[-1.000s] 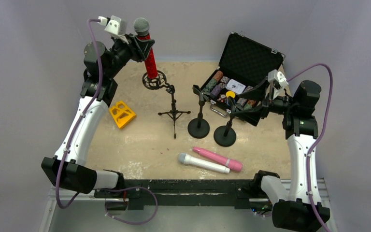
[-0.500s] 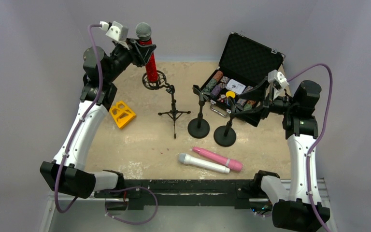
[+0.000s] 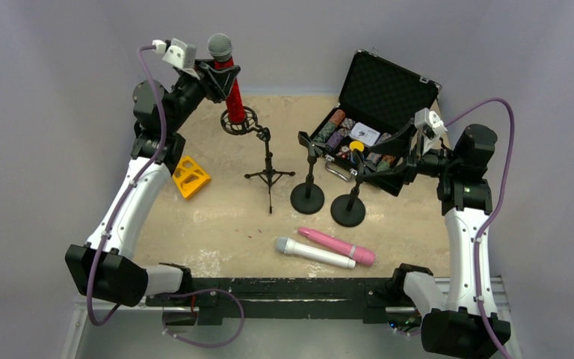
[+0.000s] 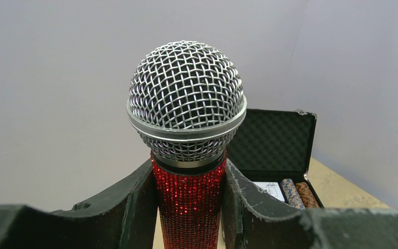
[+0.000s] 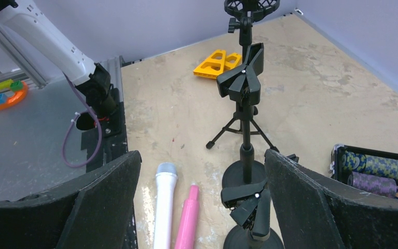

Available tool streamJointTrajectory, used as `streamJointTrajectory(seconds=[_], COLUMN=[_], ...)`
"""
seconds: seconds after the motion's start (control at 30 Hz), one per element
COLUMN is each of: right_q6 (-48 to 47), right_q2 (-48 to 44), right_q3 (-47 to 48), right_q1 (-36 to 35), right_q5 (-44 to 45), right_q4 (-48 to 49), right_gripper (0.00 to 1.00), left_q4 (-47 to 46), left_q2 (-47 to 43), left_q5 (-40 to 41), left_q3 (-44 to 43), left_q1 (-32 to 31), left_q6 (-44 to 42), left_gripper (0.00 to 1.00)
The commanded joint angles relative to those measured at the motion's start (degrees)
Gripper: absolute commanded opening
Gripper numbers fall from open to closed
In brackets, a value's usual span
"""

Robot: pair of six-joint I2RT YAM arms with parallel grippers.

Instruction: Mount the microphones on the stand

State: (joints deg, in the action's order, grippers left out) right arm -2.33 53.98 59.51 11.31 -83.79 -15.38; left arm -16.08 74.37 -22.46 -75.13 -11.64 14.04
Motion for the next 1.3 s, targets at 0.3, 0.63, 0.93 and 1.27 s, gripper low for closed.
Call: streamJointTrajectory(seconds=[0.3, 0.63, 0.93, 1.27], right_q6=[0.65, 0.74, 0.79, 0.89], right_q2=[-0.63, -0.87, -1.07, -0.88], right_q3=[0.08, 0.08, 0.08, 0.26], right_q1=[0.33, 0.38, 0.37, 0.38], right_q5=[-2.08, -2.17, -2.34, -2.61], right_q4=[1.94, 1.94, 2.14, 2.15], right_gripper=[0.93, 0.93, 0.94, 0.94], left_q4=[1.25, 3.37, -6.29, -7.38], left_q2=[-1.69, -2.06, -1.77, -2.7], left_q5=[2.62, 0.99, 4.94, 2.9], left_q3=[3.6, 4.81, 9.86, 12.86], left_q1=[0.3, 0.3, 0.22, 0.13], left_q6=[0.34, 1.47, 4.15, -4.32], left_gripper=[0.0, 0.0, 0.0, 0.0])
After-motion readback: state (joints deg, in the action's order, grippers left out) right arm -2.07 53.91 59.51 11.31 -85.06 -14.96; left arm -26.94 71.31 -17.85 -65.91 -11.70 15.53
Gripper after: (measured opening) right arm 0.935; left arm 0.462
